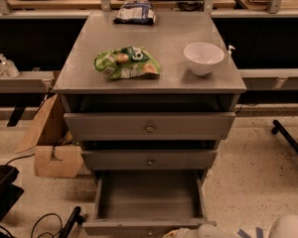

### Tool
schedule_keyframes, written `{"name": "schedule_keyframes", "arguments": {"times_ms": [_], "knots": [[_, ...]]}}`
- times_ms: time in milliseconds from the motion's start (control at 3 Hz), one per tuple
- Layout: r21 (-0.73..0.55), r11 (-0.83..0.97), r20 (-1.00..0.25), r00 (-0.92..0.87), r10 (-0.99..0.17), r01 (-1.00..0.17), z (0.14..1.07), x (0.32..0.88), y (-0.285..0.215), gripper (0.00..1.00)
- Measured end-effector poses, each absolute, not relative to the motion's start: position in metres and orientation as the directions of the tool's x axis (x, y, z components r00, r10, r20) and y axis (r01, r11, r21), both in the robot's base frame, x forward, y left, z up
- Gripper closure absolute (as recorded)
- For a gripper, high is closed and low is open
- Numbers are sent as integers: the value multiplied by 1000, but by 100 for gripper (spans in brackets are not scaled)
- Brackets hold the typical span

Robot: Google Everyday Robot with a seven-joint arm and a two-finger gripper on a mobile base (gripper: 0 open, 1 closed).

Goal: Close bottom drawer

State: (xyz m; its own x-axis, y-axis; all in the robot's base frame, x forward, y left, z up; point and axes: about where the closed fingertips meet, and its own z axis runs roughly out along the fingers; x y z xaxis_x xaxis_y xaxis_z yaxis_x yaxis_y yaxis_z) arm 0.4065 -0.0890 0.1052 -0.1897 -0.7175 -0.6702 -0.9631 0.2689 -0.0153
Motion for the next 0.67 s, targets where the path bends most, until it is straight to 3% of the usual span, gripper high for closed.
{"name": "schedule_keyframes", "arguments": {"times_ms": [333, 667], "knots": [[-62, 268, -683, -155, -714, -961, 115, 443, -85, 100], [-62, 268, -683, -155, -714, -961, 115, 440, -85, 100]]}}
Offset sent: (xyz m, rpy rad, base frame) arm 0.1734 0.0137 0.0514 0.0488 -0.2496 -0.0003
